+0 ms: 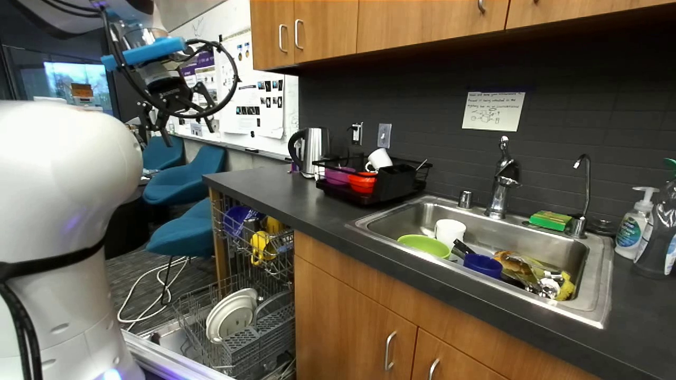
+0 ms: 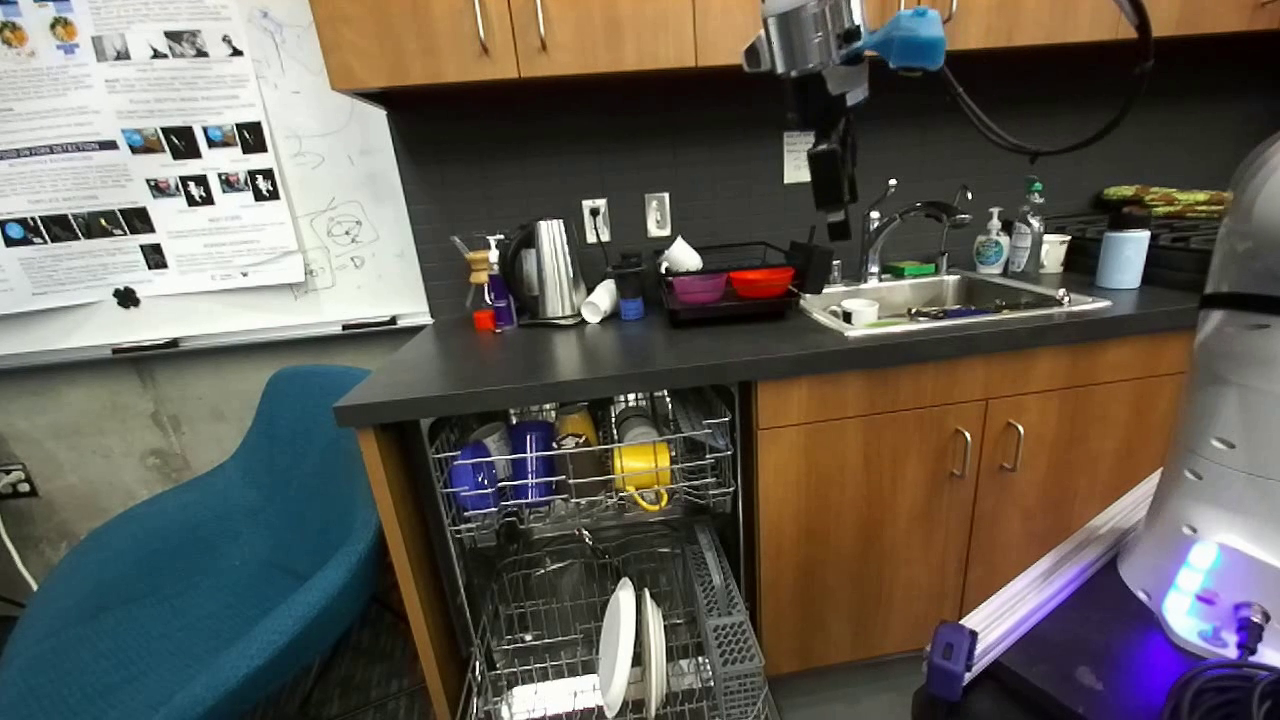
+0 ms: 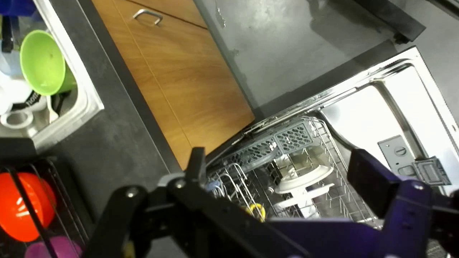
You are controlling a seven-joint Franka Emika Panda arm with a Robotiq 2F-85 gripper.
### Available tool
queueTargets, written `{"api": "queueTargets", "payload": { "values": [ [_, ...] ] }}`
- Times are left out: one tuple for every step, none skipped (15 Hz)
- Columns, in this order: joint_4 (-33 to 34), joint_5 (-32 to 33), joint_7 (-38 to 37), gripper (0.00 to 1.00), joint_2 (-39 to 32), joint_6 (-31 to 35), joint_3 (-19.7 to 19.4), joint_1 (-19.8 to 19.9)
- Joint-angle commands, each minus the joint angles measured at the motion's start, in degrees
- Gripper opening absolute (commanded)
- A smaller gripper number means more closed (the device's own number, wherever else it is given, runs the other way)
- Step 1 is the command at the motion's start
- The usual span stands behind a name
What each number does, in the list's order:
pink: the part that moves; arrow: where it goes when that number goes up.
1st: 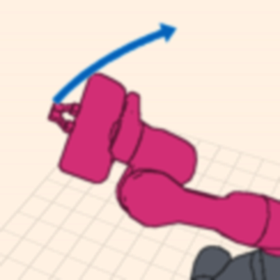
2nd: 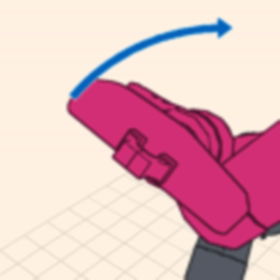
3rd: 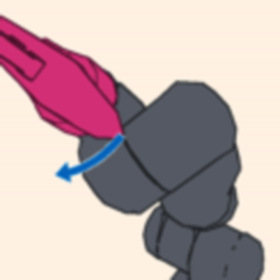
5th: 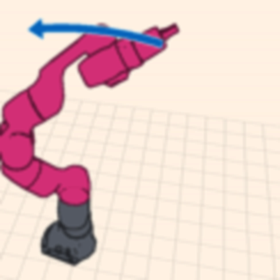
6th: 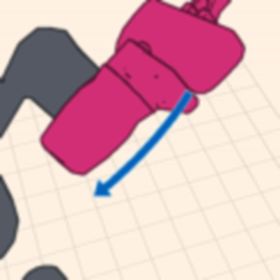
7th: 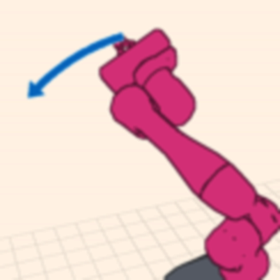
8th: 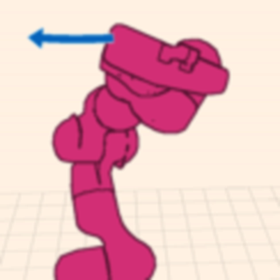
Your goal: Pull the top rack of the dishwasher out
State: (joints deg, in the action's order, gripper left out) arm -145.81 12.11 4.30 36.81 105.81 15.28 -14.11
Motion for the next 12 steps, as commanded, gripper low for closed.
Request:
{"api": "queueTargets", "payload": {
  "values": [
    [-0.05, -0.24, -2.12, 1.00, -3.41, 5.42, 3.71, -4.21],
    [-0.16, 0.17, -2.55, 1.00, -4.56, 7.83, 4.93, -5.19],
    [-0.17, 0.43, -3.13, 1.00, -5.67, 9.95, 6.14, -6.08],
    [-0.05, 0.92, -3.89, 1.00, -7.26, 12.57, 7.50, -6.77],
    [0.16, 1.17, -4.40, 1.00, -8.62, 14.67, 8.48, -7.35],
    [0.46, 1.41, -4.96, 1.00, -10.43, 17.20, 9.50, -7.82],
    [0.94, 1.69, -5.87, 1.00, -12.27, 19.10, 10.57, -7.97],
    [1.14, 2.16, -6.45, 1.00, -13.63, 20.78, 11.55, -8.08],
    [1.60, 3.24, -7.60, 1.00, -15.78, 22.73, 12.67, -7.66],
    [1.88, 4.15, -8.44, 1.00, -17.16, 24.09, 13.50, -7.49],
    [2.08, 5.98, -10.08, 1.00, -18.94, 26.00, 14.59, -6.88],
    [2.53, 7.99, -11.97, 1.00, -20.55, 27.29, 15.52, -6.33]
  ]
}}
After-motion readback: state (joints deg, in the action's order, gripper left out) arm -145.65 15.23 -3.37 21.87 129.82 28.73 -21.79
